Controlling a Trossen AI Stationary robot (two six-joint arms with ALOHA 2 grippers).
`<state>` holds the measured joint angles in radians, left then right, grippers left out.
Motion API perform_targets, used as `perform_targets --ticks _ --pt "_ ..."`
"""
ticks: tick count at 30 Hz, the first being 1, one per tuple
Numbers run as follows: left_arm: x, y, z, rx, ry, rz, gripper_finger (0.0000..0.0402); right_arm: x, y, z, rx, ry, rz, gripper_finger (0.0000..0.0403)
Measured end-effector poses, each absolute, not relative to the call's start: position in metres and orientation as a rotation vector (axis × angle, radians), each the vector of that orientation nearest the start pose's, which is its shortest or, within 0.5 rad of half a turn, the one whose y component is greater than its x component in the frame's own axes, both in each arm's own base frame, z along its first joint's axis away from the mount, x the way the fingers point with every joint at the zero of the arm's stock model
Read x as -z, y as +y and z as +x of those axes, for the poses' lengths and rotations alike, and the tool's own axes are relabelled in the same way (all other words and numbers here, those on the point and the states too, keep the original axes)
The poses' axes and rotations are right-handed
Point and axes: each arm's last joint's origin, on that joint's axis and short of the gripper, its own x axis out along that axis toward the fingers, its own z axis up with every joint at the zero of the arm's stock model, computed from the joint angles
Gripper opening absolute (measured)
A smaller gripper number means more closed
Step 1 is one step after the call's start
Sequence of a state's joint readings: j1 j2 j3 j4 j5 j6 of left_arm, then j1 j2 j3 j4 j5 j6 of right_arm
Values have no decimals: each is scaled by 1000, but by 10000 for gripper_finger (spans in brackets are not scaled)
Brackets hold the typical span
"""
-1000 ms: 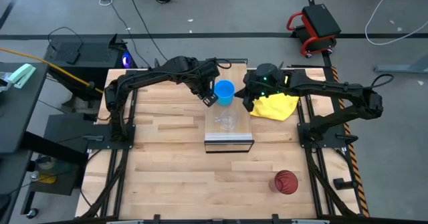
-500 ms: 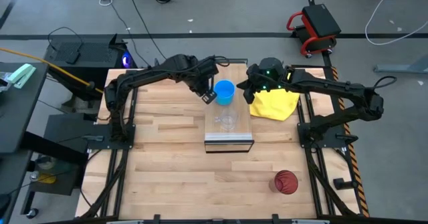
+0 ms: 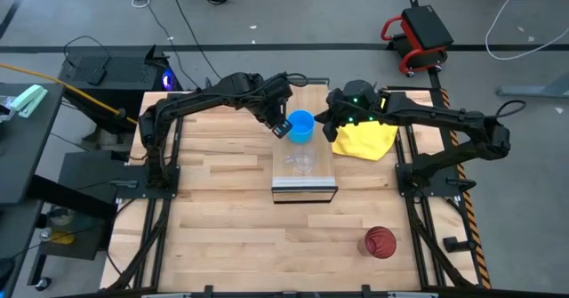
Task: Stack small to large cups/mugs on shelf
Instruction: Put the blue mug on the shelf
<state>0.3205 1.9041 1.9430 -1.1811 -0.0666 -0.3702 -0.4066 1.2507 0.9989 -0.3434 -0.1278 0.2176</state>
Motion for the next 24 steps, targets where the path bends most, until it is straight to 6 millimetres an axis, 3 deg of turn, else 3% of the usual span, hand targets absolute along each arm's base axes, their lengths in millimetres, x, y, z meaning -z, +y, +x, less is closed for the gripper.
perform_targets --ticks 11,18,24 --pt "-329 126 350 -597 1247 -501 46 -295 -99 248 369 577 363 0" --pt "-331 108 363 -516 1188 -487 43 -294 -97 249 364 586 372 0" --pt "-333 108 369 -499 1122 -484 41 -290 -95 246 374 627 405 0"
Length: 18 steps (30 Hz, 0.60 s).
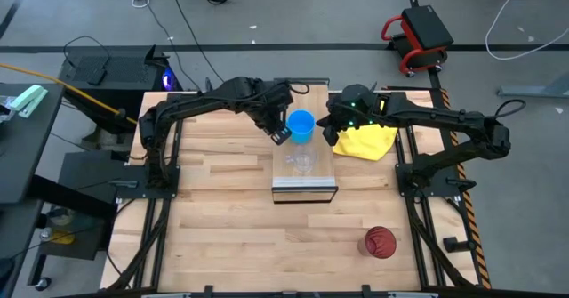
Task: Stack small to large cups/mugs on shelf
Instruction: Put the blue mug on the shelf
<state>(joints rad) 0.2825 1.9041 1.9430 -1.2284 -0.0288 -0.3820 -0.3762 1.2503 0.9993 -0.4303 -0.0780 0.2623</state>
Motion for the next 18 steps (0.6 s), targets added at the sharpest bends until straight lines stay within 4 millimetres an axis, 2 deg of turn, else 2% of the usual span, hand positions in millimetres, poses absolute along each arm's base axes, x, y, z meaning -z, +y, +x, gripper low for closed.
perform_targets --ticks 18 --pt "-334 112 372 -468 1085 -499 37 -290 -83 250 393 631 397 0"
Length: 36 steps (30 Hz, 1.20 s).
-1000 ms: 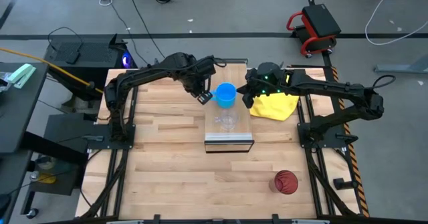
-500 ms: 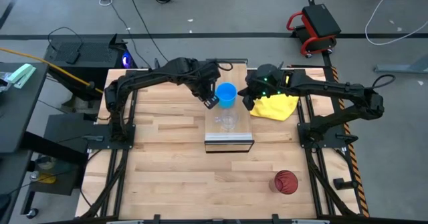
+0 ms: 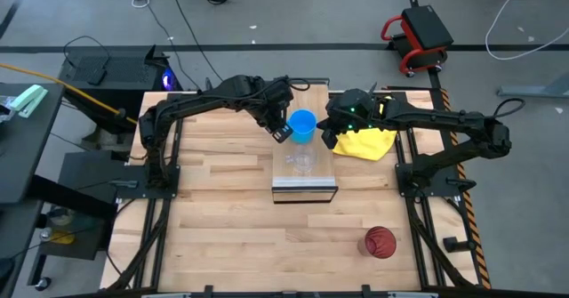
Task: Stack small to large cups/mugs on shelf
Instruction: Put the blue mug on the shelf, then put the red cup on the shelf
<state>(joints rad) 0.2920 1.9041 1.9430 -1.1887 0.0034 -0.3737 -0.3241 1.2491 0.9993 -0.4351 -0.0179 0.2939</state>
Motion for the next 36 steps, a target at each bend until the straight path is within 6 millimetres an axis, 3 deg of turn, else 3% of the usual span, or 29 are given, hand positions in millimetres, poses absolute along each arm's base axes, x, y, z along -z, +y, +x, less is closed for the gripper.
perform_targets --ticks 10,18,23,28,36 --pt "-334 111 372 -462 1085 -499 39 -291 -84 249 443 616 423 0" --pt "-333 110 370 -464 1116 -501 49 -305 -80 232 489 582 421 2" --pt "-333 109 361 -478 1180 -507 53 -322 -74 212 505 518 431 3" --pt "-348 107 344 -521 1192 -500 48 -335 -62 185 499 501 471 4" --pt "-369 91 320 -595 1210 -479 54 -357 -22 132 277 427 631 4"
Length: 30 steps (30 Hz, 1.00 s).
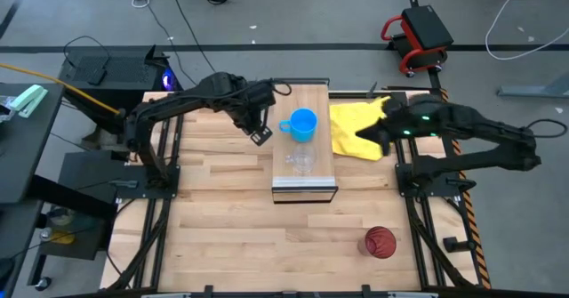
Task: Stack small to large cups/mugs on shelf
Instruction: Put the red cup on the shelf
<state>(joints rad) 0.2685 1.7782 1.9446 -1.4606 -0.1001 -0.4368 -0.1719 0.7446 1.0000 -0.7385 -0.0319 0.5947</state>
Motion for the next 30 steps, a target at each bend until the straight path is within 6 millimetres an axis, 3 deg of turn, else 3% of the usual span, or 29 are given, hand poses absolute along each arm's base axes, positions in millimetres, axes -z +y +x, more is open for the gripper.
perform_targets --ticks 4,9,21,27,30 --pt "-371 78 316 -648 1224 -459 53 -367 -6 108 151 367 716 5" --pt "-372 62 320 -683 1198 -446 47 -367 2 86 118 370 802 5" --pt "-372 19 325 -690 1163 -409 34 -335 6 59 308 752 953 5" --pt "-371 9 323 -725 1171 -366 18 -331 7 55 339 817 983 3" --pt "-359 6 320 -740 1210 -358 14 -336 6 48 349 839 994 3"
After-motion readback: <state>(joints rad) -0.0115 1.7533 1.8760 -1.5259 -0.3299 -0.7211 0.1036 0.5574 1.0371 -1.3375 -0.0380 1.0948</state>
